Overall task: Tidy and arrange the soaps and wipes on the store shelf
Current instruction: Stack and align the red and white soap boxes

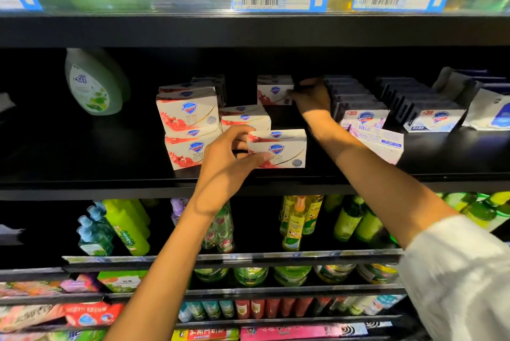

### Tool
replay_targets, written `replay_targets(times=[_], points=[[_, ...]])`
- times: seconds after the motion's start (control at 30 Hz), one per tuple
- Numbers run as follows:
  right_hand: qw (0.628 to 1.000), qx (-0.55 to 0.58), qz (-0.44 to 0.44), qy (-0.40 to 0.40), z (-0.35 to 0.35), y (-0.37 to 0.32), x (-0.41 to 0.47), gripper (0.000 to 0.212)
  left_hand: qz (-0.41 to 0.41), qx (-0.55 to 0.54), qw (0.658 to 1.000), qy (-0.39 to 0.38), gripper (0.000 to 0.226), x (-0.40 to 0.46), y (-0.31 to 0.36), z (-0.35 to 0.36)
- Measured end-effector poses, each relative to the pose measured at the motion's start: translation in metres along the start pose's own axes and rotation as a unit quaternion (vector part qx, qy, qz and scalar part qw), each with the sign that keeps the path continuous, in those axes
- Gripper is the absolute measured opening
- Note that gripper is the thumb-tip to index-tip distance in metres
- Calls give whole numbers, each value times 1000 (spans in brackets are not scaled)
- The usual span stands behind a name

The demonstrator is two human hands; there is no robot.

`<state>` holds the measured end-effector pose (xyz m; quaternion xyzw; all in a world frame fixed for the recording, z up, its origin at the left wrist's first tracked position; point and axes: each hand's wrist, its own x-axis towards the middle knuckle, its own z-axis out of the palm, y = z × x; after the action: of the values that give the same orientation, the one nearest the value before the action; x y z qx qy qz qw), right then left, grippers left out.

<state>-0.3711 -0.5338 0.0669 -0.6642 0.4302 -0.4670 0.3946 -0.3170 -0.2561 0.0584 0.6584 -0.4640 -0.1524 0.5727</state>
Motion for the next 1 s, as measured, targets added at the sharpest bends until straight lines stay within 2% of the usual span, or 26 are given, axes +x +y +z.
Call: replay_targets(times=[0.07, 0.13, 0.17, 0.23, 0.3, 0.4, 0.57, 0.7, 0.77, 0.87, 1.0], points=[[995, 94, 5, -35, -19, -14, -31, 25, -6, -11, 1000, 10, 52, 2, 1, 1], [975, 201, 24, -95, -43, -29, -69, 19, -15, -16, 1000, 19, 52, 3, 2, 2], [967, 217, 34, -129, -57, -34, -86, 18, -17, -17, 999, 22, 51, 4, 3, 3], [960, 189, 22, -204, -81, -37, -110, 24, -16, -21, 999, 26, 49, 6, 5, 5], [955, 124, -33, -268, -99, -36, -123, 26, -15, -31, 999, 25, 46, 8, 8, 9], [948, 89, -48, -303, -112, -33, -130, 40, -6, -42, 999, 16, 47, 12, 11, 14], [953, 161, -27, -255, -115, -31, -124, 42, -11, -46, 999, 3, 65, 13, 6, 15], [956, 233, -1, -177, -106, -30, -113, 39, 5, 79, 995, -55, 63, 2, -5, 2], [961, 235, 16, -142, -95, -32, -105, 40, 29, 157, 980, -120, 57, -5, -7, -3], [962, 253, 54, -90, -74, -31, -87, 39, 70, 267, 940, -201, 61, -6, -9, -7], [977, 205, 32, -47, -41, -22, -59, 44, 77, 300, 923, -228, 61, -3, -11, -11]])
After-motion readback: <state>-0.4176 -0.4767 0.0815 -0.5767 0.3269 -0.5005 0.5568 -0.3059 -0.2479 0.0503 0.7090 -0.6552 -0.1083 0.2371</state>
